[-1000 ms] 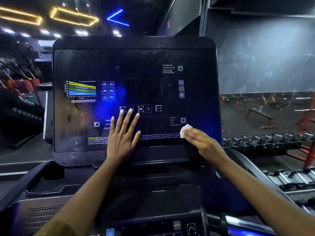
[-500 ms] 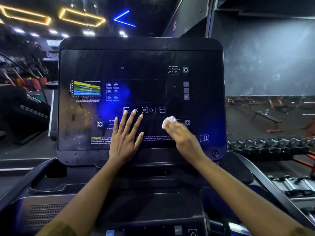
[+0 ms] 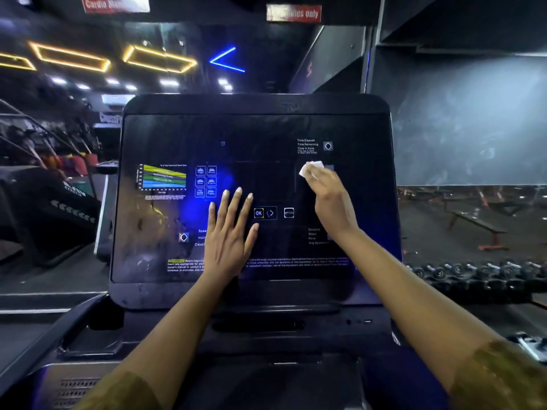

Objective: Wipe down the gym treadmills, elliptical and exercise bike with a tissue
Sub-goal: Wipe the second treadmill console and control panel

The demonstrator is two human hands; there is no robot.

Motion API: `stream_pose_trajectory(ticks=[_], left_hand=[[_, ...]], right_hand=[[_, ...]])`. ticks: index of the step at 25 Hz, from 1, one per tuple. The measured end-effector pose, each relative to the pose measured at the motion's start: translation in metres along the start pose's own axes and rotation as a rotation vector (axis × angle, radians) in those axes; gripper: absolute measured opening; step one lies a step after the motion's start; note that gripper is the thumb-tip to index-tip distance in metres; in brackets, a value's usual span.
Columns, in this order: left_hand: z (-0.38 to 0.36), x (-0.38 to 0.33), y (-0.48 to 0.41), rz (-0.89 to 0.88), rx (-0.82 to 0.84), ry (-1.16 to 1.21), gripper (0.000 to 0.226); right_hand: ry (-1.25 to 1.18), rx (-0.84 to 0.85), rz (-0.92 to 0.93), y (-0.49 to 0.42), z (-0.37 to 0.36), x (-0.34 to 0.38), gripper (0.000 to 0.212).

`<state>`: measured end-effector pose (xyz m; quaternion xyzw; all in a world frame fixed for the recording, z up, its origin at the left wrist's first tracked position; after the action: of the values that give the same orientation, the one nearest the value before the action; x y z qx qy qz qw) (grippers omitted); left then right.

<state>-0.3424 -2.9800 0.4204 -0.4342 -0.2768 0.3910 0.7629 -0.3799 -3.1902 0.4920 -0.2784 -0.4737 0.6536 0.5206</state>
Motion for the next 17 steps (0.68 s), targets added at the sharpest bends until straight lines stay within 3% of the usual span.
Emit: stream_pose_trajectory(ticks=[5, 10, 14, 17], left_hand=[[-0.005, 0.002, 0.002, -0.017, -0.009, -0.035, 0.058], [-0.004, 0.002, 0.002, -0.013, -0.014, -0.040, 0.058], [-0.005, 0.001, 0.003, -0.010, -0.023, -0.042, 0.058], [-0.005, 0.001, 0.003, -0.012, -0.027, -0.054, 0.058]], right_hand=[[0.039, 0.110, 0.320, 0.086, -0.021, 0.027, 0.047], [0.018, 0.180, 0.533, 0.126, -0.013, 0.028, 0.034], [-0.032, -0.081, 0.240, 0.026, -0.005, 0.002, 0.034], [0.005, -0.106, 0.031, -0.035, -0.002, -0.012, 0.040]])
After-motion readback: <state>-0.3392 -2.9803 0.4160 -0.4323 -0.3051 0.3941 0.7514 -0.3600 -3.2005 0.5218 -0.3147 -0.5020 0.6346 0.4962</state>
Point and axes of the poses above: each hand's wrist, its own y-axis away from the middle knuckle, its own z-axis out of the back of the hand, x = y × z, the point moved 1 cm from there along -y, towards the middle knuckle, and after that the axes turned 5 degrees about -z, right-handed, at the moved point
